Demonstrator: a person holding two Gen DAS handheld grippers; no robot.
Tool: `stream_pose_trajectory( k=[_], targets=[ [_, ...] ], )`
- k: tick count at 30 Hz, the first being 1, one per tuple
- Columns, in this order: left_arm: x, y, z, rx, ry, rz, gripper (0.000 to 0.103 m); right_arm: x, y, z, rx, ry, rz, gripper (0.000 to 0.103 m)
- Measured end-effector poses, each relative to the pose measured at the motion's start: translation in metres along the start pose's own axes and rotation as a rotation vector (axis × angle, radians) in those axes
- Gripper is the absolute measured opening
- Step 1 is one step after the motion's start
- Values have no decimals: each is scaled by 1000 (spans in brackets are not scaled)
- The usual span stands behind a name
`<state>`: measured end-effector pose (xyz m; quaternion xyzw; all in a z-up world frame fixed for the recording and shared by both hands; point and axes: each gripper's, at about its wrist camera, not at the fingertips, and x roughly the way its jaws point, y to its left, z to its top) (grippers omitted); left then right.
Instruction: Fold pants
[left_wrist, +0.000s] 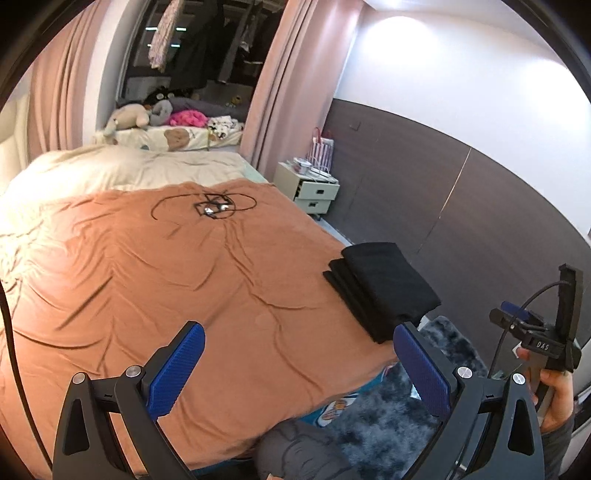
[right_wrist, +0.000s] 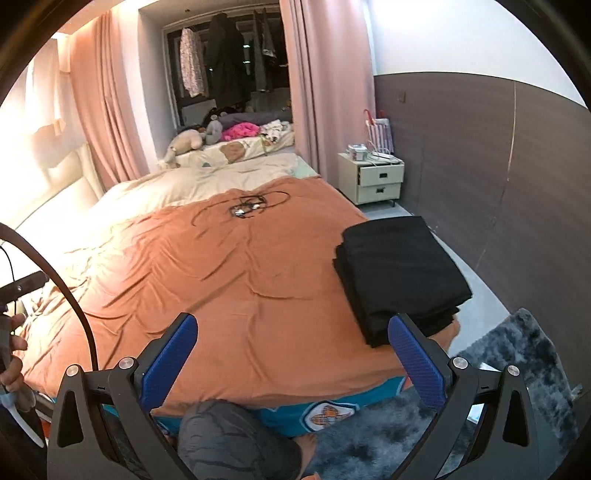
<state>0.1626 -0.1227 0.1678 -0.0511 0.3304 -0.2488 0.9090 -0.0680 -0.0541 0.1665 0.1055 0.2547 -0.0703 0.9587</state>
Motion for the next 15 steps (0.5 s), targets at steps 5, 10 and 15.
stream_pose_trajectory(
  k=[5, 10, 15],
  targets=[
    [-19, 6, -18, 32, -9, 36, 103, -6, 13, -18, -9, -13, 27, 103],
    [-39, 14, -37, 53, -23, 64, 103, -5, 15, -34, 1, 7, 101, 103],
    [-58, 23, -59, 75, -37, 100, 103, -4, 14, -39, -12, 2, 134, 103]
  ],
)
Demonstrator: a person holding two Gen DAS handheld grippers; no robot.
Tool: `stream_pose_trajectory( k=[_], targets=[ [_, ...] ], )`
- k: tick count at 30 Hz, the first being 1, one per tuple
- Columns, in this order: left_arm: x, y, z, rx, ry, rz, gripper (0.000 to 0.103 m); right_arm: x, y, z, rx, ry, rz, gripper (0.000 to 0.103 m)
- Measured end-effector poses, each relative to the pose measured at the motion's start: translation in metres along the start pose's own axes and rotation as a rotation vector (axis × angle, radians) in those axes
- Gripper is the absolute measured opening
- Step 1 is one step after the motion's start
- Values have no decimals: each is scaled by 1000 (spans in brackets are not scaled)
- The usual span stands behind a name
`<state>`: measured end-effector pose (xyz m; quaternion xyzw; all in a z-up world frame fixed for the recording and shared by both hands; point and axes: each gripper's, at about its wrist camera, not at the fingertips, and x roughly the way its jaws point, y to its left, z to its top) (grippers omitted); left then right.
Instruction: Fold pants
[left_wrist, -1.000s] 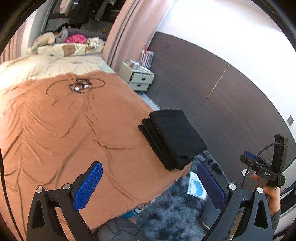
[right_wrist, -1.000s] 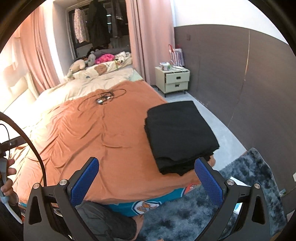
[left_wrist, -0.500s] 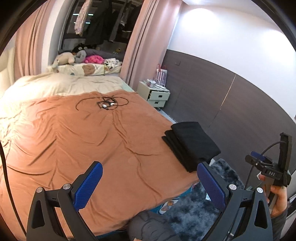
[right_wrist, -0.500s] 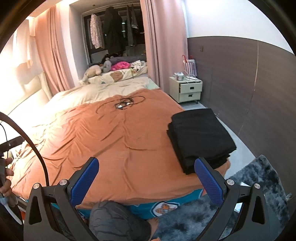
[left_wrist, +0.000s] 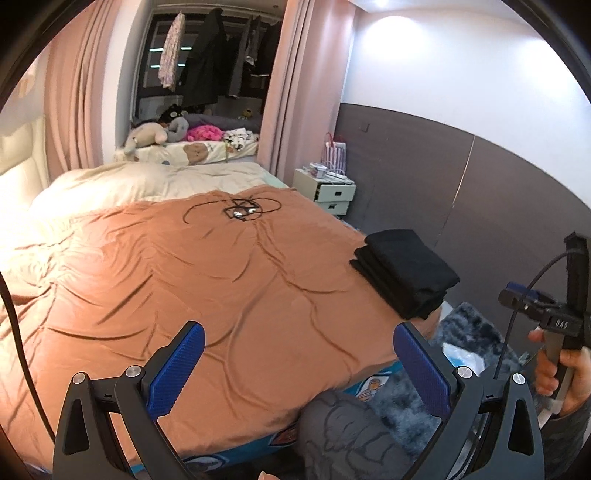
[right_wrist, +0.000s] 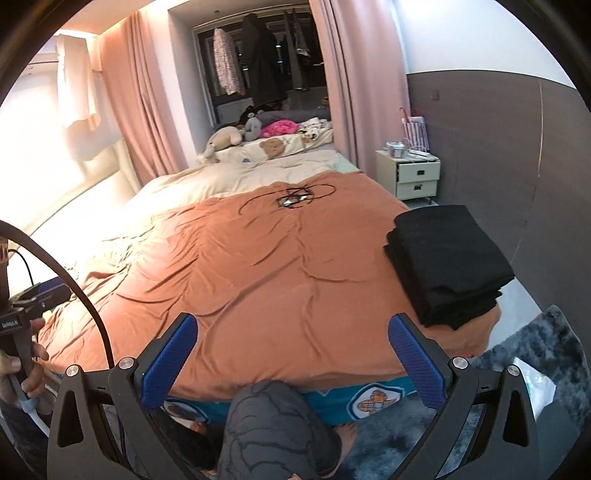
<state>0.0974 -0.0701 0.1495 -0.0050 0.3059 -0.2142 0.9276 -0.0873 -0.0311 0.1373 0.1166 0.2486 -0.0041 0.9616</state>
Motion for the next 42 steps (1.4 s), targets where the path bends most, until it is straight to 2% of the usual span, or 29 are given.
stream_pose_trajectory(
  k=[5, 12, 20, 26, 31, 42],
  targets=[
    [-15, 15, -24, -25, -12, 29, 103, 7, -11, -13, 43, 25, 54, 103],
    [-29, 38, -57, -91, -32, 79, 103, 9, -22, -30, 54, 40, 46, 103],
    [-39, 52, -95, -99, -36, 146, 103, 18, -5, -51, 21, 29, 1, 103],
    [-41, 61, -123, -117, -42, 153, 103, 23, 14, -65, 14, 48, -13, 103],
    [-39, 65, -138, -139, -46, 152, 103, 24, 22, -68, 14, 17, -27, 103],
    [-45, 63, -146, -127, -101, 181, 103, 20, 30, -89, -3, -11, -32, 103]
  ],
)
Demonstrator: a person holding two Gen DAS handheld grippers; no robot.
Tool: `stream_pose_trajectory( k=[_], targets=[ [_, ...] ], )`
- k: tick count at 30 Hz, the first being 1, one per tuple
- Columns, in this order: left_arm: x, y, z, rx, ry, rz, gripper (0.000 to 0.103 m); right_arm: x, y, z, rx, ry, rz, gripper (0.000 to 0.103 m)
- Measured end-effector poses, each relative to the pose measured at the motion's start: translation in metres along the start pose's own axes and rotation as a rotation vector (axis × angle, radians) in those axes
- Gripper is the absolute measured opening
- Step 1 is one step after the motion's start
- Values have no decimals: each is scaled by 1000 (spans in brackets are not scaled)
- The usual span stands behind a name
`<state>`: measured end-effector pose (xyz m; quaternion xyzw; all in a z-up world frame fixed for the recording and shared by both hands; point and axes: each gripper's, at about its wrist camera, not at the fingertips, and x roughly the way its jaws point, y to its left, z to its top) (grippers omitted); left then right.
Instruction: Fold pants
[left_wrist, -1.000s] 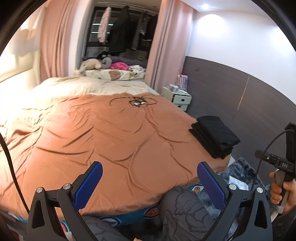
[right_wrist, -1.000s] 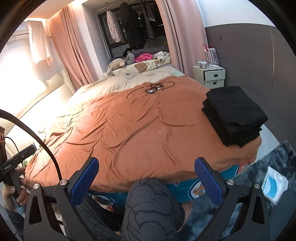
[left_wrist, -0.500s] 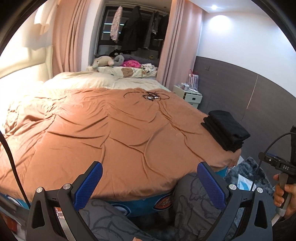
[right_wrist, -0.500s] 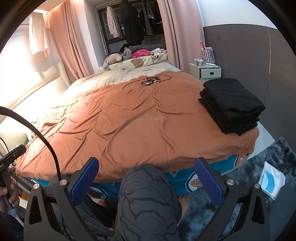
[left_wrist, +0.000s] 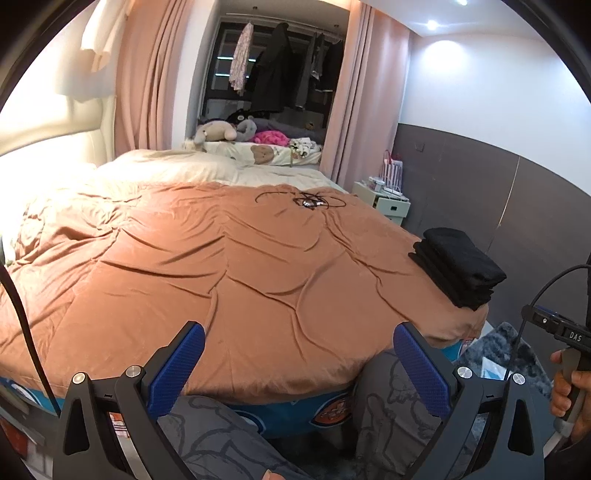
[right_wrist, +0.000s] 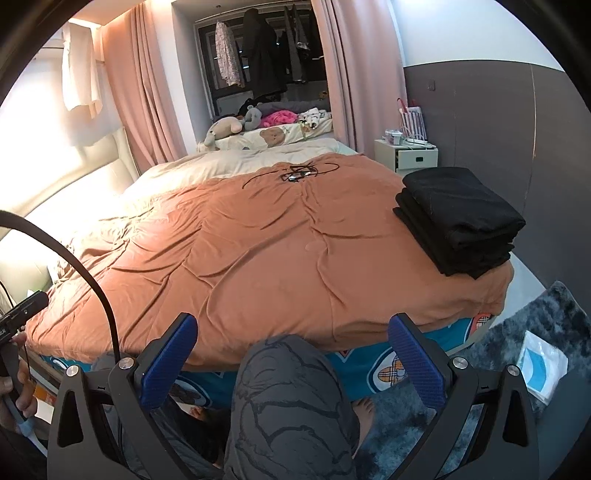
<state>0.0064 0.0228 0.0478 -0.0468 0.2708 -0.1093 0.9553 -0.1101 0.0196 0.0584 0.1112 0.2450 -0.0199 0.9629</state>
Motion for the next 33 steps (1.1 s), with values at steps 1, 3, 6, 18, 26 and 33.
stream_pose_trajectory(
  k=[1, 3, 6, 18, 26, 33],
  targets=[
    [-1, 0, 0, -1, -1, -3, 103, 0, 0, 0, -1, 1, 1, 103],
    [-2, -1, 0, 0, -4, -5, 103, 0, 0, 0, -4, -1, -2, 103],
    [-2, -3, -1, 5, -4, 3, 103, -1, -1, 0, -3, -4, -3, 103],
    [-4, -10, -1, 32, -8, 19, 103, -2, -5, 2, -7, -3, -7, 103],
    [-7, -11, -1, 39, -18, 36, 103, -3, -5, 1, -8, -5, -6, 103],
    [-11, -11, -1, 47, -29, 42, 103, -3, -9, 1, -13, -2, -5, 103]
  ],
)
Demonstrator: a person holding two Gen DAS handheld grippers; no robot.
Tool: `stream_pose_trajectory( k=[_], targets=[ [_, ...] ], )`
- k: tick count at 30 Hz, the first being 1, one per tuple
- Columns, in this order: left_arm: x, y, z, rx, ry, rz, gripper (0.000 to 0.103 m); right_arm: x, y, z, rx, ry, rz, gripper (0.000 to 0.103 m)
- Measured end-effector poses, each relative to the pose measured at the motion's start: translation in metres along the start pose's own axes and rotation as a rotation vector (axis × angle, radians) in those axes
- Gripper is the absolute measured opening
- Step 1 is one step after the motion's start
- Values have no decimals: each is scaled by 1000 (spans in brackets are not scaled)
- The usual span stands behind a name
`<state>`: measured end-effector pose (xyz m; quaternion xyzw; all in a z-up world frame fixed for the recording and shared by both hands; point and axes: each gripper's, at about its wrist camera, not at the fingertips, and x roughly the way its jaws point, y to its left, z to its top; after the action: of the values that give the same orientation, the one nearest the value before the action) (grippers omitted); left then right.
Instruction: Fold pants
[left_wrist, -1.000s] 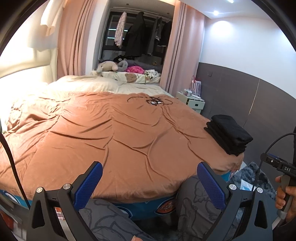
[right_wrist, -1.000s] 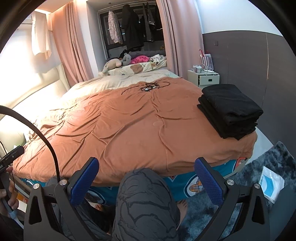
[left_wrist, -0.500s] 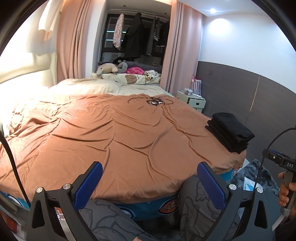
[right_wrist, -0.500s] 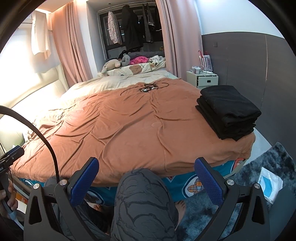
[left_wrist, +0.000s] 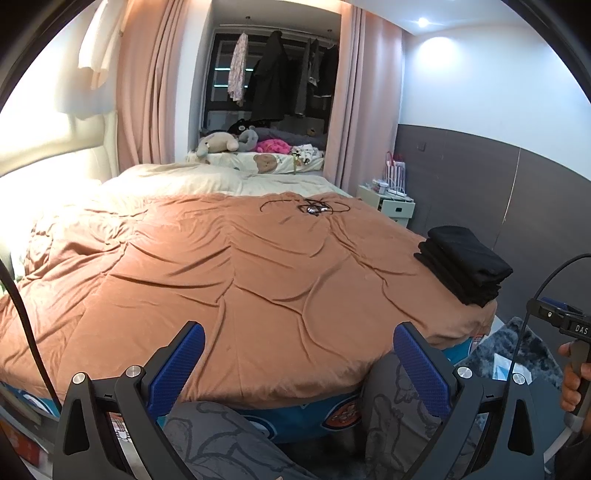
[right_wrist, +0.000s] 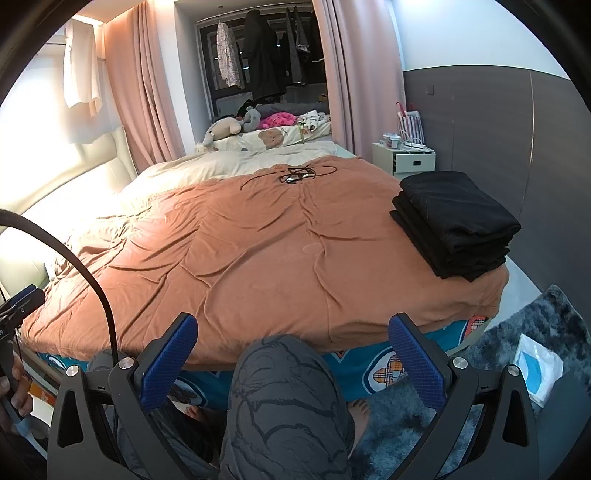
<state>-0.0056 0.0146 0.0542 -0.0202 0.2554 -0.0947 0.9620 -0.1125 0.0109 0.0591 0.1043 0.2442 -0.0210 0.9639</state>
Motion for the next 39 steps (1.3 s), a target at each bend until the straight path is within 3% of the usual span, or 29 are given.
stream_pose_trajectory(
  k=[39],
  targets=[
    [-4, -6, 3, 9, -8, -8, 103, 2, -17, 6, -19, -11, -25, 103]
  ],
)
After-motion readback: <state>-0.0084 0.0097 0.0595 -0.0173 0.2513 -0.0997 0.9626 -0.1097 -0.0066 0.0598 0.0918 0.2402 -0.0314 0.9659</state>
